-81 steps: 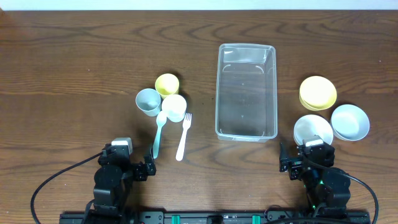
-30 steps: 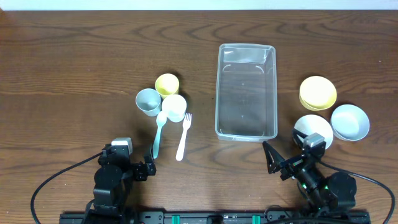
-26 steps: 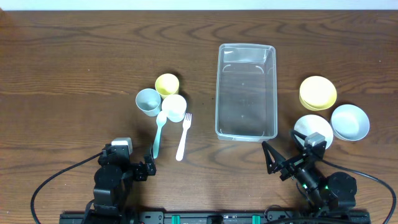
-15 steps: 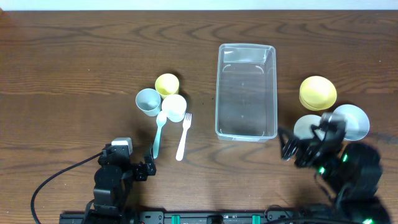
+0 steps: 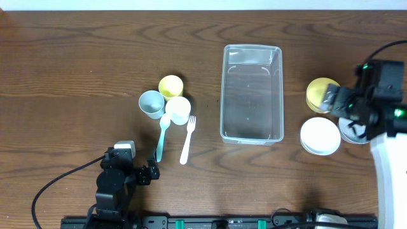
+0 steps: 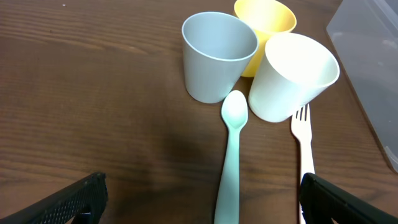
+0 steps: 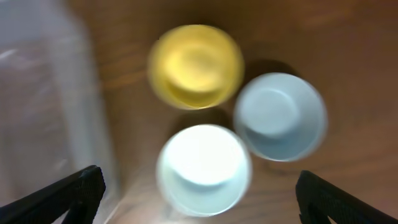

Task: Pack container
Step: 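Move right gripper to the light blue bowl and grasp its rim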

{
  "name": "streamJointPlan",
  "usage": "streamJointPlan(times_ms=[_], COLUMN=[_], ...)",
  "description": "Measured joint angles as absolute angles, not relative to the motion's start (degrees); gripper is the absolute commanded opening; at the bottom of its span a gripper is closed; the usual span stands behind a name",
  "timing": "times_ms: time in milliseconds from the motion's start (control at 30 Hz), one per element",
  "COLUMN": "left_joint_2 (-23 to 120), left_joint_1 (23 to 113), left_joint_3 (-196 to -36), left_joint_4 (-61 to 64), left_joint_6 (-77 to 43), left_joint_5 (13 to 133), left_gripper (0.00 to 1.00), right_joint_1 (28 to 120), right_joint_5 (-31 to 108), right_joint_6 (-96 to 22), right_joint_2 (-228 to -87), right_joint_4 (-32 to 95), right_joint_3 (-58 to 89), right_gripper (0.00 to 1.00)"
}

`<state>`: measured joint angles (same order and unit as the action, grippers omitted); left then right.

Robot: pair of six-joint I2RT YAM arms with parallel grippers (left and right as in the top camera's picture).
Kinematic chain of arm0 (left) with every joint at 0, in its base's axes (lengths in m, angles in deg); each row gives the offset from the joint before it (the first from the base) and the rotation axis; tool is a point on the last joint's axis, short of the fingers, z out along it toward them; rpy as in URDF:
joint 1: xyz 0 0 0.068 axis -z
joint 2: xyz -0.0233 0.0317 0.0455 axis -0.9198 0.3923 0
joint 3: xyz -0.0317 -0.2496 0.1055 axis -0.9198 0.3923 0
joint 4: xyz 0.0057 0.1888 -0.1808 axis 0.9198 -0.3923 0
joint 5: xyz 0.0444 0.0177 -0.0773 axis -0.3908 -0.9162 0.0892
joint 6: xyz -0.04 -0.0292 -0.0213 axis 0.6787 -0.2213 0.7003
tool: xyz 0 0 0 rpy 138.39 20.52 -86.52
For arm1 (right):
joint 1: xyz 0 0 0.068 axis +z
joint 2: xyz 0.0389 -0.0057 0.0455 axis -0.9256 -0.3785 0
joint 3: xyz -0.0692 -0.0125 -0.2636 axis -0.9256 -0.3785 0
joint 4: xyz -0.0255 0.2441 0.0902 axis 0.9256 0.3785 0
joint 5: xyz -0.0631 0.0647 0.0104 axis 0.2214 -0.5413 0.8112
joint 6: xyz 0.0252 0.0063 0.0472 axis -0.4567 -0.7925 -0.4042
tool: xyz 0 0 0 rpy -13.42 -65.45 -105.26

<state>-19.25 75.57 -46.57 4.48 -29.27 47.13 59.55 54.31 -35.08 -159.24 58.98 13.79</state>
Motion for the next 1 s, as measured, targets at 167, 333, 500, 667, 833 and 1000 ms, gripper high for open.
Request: streamJointPlan(times_ms=[167, 333, 500, 667, 833, 1000], left_joint_2=[-19.22, -19.25, -19.22, -19.25, -19.22, -19.22], left_joint_1=[75.59, 75.59, 75.59, 75.59, 75.59, 75.57], left_joint_3=[-46.57, -46.57, -46.57, -46.57, -46.57, -46.57], left_joint_4=[4.48, 4.46, 4.46, 4.48, 4.48, 4.48], left_joint_6=[-29.27, -29.27, -29.29, -29.27, -29.27, -29.27], left_joint_5=[47.13, 47.13, 47.13, 47.13, 47.13, 47.13], left_gripper=[0.98, 0.98, 0.98, 0.98, 0.98, 0.98], right_joint_1=[47.92, 37.76, 31.66, 30.00, 30.02, 30.02], right_joint_5=[57.06, 57.15, 55.82, 55.03, 54.53, 54.16], right_joint_6=[-38.22, -39.32, -40.39, -41.17, -42.01, -43.23], right_joint_2=[-166.24, -172.12, -177.28, -183.40, -189.73, -194.52], right_joint_4=[57.49, 58.80, 59.09, 59.13, 57.76, 55.70], right_joint_3=[13.83, 13.85, 13.85, 13.87, 13.87, 13.87], right_gripper=[0.99, 0.94, 0.90, 0.84, 0.81, 0.63])
